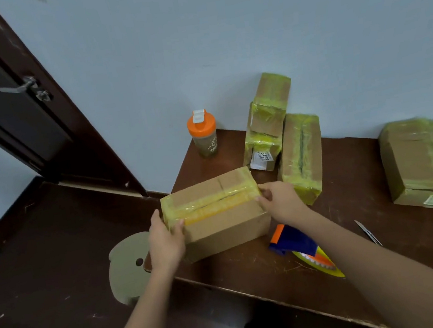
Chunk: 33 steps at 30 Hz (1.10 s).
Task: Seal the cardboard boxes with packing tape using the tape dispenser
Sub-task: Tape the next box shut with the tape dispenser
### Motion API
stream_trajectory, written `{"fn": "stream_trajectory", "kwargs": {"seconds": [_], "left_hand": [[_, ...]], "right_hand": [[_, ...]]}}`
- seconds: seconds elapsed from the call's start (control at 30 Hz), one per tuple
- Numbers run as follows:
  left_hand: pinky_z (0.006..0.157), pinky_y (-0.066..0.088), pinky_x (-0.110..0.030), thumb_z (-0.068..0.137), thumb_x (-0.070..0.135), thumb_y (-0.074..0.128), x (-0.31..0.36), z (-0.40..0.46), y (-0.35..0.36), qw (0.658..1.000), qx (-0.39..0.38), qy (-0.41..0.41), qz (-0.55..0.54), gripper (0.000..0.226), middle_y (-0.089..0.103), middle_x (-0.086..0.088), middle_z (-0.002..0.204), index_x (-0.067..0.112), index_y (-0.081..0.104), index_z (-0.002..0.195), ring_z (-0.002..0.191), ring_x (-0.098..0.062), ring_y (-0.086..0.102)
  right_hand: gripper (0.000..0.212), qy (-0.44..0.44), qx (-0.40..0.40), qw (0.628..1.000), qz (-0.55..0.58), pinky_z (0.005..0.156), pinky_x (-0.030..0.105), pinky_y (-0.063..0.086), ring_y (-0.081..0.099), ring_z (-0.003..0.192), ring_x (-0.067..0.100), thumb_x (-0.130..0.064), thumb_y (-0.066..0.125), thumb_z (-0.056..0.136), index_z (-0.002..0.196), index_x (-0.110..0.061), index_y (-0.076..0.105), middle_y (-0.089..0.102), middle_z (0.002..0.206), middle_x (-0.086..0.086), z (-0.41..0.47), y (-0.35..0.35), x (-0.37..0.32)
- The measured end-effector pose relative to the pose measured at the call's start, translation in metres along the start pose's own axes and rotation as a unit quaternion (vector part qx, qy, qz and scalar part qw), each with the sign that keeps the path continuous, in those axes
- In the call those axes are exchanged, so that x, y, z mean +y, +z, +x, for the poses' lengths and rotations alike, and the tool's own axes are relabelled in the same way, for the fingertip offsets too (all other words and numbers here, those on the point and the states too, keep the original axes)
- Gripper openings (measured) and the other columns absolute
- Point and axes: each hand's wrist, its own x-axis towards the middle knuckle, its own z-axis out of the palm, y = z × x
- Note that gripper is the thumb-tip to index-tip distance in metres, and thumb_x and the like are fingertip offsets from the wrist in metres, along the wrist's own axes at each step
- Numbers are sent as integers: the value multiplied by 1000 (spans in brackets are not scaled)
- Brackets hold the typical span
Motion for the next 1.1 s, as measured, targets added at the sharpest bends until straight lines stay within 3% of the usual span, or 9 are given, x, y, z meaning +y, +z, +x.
{"fn": "stream_trajectory", "kwargs": {"seconds": [0.17,0.33,0.47,0.6,0.7,0.77,0.83,1.0,1.1], "left_hand": [[105,38,-42,81,40,72,-8,-8,10,999,-29,39,10,89,39,-8,144,16,22,150,130,-24,40],[113,30,-46,88,39,65,-8,7,4,996,-7,54,69,81,26,-8,155,17,21,152,141,-27,27],[102,37,-47,90,55,52,10,-1,3,955,108,-1,276,80,19,-19,147,15,20,150,126,-40,34],[72,45,-40,97,41,46,11,-13,16,976,78,24,202,49,26,-9,121,17,36,138,83,-31,53],[87,48,-44,99,27,49,5,0,17,989,51,84,109,39,24,-9,126,12,45,134,80,-24,52],[97,45,-37,95,22,56,6,6,13,987,17,149,62,36,26,-10,132,13,52,130,94,-25,53],[100,38,-28,88,33,65,9,4,13,977,-41,204,55,41,33,-8,134,15,60,124,117,-24,48],[119,1,-41,62,69,67,20,-13,22,909,-168,299,238,94,28,2,155,21,49,140,148,-25,5],[118,14,-32,80,57,64,26,-19,25,862,-168,343,333,77,26,-2,158,19,44,144,148,-20,12]], "right_hand": [[32,39,83,995,45,96,39,50,64,108,28,-16,65,93,117,5,66,70,112,15,-7,13,-6],[32,63,25,997,38,70,36,58,62,56,17,-25,78,82,59,-5,67,64,57,4,-10,4,-4],[17,18,54,998,-40,79,39,55,64,97,20,-21,70,85,101,-20,69,67,99,-2,-12,-3,-14],[85,-70,-77,995,-9,114,41,30,6,150,23,11,55,83,153,-30,29,7,163,0,-6,-6,-12],[73,-70,-125,990,-5,106,29,37,24,144,26,10,56,86,150,-22,39,12,160,5,-8,-3,-7],[59,-74,-82,993,-36,81,28,47,51,111,28,2,57,88,141,-22,50,34,133,9,-14,-2,-7],[48,-90,-47,987,-123,72,35,50,52,89,25,-5,59,89,132,-25,54,38,112,6,-22,0,-6],[25,-166,-33,962,-212,79,36,50,51,98,24,-4,63,85,109,-9,59,44,118,6,-24,5,-8],[21,-177,-78,945,-262,76,33,48,55,89,25,-7,64,88,109,-10,62,49,114,5,-20,-4,-11]]}}
